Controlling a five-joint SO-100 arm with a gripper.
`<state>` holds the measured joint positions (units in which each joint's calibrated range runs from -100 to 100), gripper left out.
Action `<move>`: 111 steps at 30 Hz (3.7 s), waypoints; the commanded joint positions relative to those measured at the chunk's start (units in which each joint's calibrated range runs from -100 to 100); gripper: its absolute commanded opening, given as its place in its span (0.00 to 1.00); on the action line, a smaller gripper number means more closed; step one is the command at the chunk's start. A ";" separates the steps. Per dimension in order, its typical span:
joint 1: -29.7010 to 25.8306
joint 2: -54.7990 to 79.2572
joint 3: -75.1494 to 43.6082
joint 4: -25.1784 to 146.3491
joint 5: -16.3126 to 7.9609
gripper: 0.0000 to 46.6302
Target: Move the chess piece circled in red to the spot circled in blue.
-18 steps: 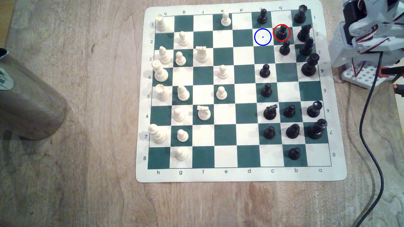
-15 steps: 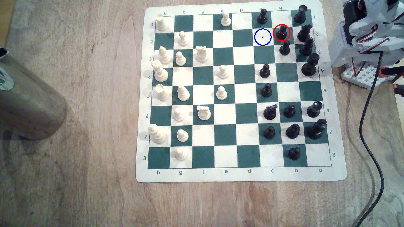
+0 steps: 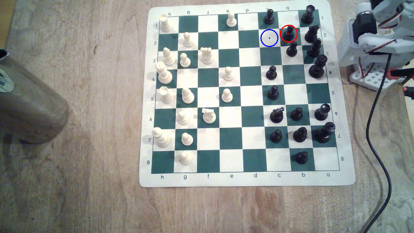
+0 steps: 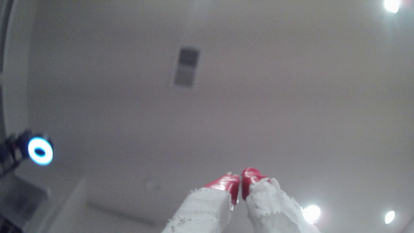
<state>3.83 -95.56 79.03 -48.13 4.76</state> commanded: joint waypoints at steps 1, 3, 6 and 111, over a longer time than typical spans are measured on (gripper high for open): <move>1.52 -0.11 -9.50 21.51 -0.34 0.00; 3.09 -0.03 -12.67 27.16 -0.34 0.00; 6.84 -0.03 -16.84 39.94 -0.39 0.00; 17.17 60.58 -18.29 110.04 -16.17 0.42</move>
<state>21.39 -36.24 61.05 62.87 -11.31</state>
